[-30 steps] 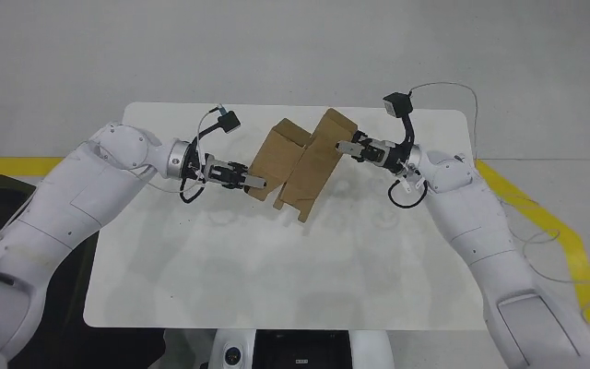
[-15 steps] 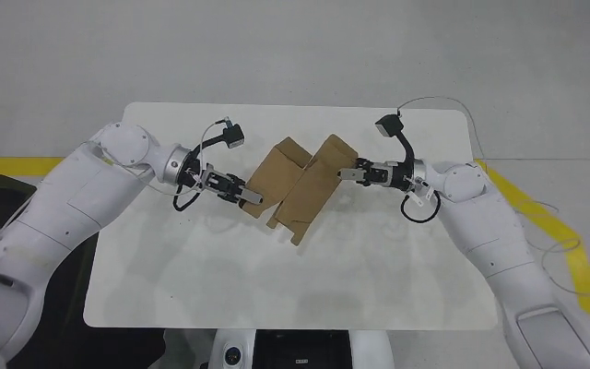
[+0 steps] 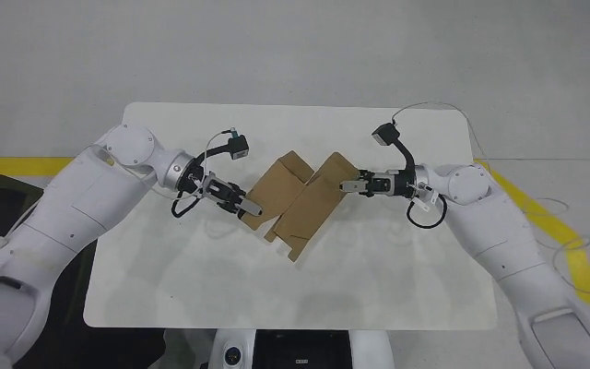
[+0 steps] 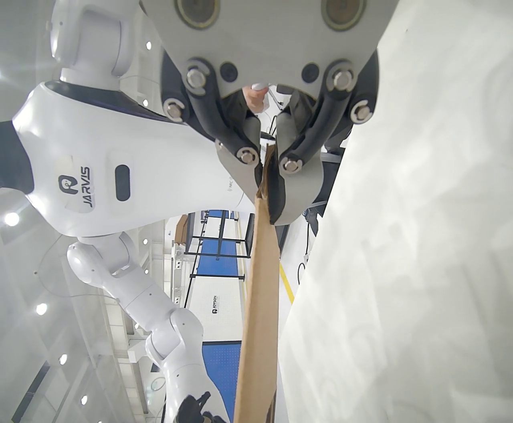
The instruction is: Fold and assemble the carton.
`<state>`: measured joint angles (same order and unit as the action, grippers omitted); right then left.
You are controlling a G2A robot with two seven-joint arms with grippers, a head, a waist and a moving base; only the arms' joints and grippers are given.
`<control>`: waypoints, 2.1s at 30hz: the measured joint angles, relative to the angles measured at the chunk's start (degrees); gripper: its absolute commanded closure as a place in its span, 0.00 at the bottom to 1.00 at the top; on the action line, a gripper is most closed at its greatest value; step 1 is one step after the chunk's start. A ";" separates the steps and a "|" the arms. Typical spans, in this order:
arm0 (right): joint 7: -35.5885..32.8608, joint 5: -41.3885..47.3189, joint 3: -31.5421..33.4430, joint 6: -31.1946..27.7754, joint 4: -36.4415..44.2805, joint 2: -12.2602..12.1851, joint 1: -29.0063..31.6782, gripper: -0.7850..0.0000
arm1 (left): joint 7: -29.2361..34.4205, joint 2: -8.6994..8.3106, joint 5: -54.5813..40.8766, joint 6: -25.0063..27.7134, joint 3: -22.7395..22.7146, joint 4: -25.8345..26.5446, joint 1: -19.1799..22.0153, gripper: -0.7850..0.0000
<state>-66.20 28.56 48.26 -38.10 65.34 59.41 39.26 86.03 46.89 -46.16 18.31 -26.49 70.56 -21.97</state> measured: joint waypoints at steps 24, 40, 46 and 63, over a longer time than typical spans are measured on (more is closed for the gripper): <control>3.26 6.62 -9.74 -3.26 -1.19 -2.14 -4.47 1.00 | -0.61 1.65 2.66 0.61 -3.11 -1.24 -1.68 0.00; 14.46 6.84 -7.93 -13.34 -8.47 -1.23 -5.03 1.00 | -10.29 3.06 -3.70 10.25 -9.28 -8.85 -3.70 0.00; 22.07 0.70 -7.35 -13.34 -8.67 0.13 -5.82 1.00 | -10.66 4.25 -5.91 10.61 -10.86 -11.62 -4.19 0.00; 30.15 -8.94 -7.56 -11.13 -8.55 3.50 -6.58 1.00 | -9.90 7.83 -11.40 9.87 -15.05 -15.58 -4.71 0.00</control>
<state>-36.06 19.61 40.70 -49.23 56.80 62.90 32.67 76.13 54.72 -57.56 28.17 -41.54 54.98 -26.68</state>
